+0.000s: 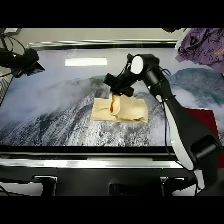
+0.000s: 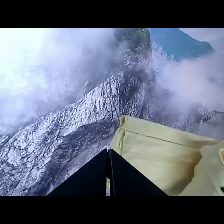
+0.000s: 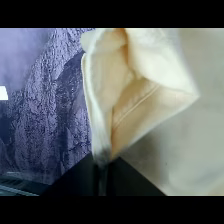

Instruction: Fold the clothes and pants, and hang the long-sleeved shirts on hangers.

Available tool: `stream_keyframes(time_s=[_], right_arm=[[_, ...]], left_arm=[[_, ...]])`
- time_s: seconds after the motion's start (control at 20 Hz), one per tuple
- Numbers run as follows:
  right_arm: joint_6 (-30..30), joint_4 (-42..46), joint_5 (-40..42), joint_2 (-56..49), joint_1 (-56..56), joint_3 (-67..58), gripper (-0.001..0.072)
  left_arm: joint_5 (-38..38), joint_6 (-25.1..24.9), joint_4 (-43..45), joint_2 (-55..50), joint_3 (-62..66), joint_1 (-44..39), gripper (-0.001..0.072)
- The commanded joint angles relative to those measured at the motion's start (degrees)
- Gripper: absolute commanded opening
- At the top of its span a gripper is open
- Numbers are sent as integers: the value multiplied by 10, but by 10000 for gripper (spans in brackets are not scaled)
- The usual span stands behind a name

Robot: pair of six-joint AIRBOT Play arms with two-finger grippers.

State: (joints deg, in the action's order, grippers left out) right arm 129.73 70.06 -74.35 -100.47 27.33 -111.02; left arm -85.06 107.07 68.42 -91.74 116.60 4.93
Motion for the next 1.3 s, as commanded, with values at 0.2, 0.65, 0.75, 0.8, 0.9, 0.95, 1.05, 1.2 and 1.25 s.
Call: stream_keyframes(time_s=[0.2, 0.65, 0.75, 0.8, 0.9, 0.95, 1.05, 1.2, 1.25], right_arm=[[-4, -40, 67, -62, 16, 0, 26], [-143, -138, 144, -47, 5, -1, 486], [-170, -138, 116, -17, -29, -1, 488], [-189, -139, 90, 1, -60, -1, 505], [-242, -139, 23, 36, -141, -1, 559], [-267, -138, -12, 50, -188, 0, 559], [-314, -139, -92, 60, -288, 6, 558], [-377, -181, -140, 61, -405, 92, 557], [-402, -217, -133, 61, -427, 140, 555]], left_arm=[[-4, -2, 3, 4, 0, 6, 16], [-4, -2, 5, 3, -20, 6, 16], [-5, -2, 7, 3, -20, 6, 16], [-5, -2, 7, 3, -19, 7, 16], [-5, -2, 7, 3, -19, 7, 16], [-5, -2, 7, 3, -19, 7, 16], [-5, -2, 7, 3, -19, 7, 17], [-5, -2, 7, 3, -19, 7, 16], [-5, -2, 7, 3, -19, 7, 16]])
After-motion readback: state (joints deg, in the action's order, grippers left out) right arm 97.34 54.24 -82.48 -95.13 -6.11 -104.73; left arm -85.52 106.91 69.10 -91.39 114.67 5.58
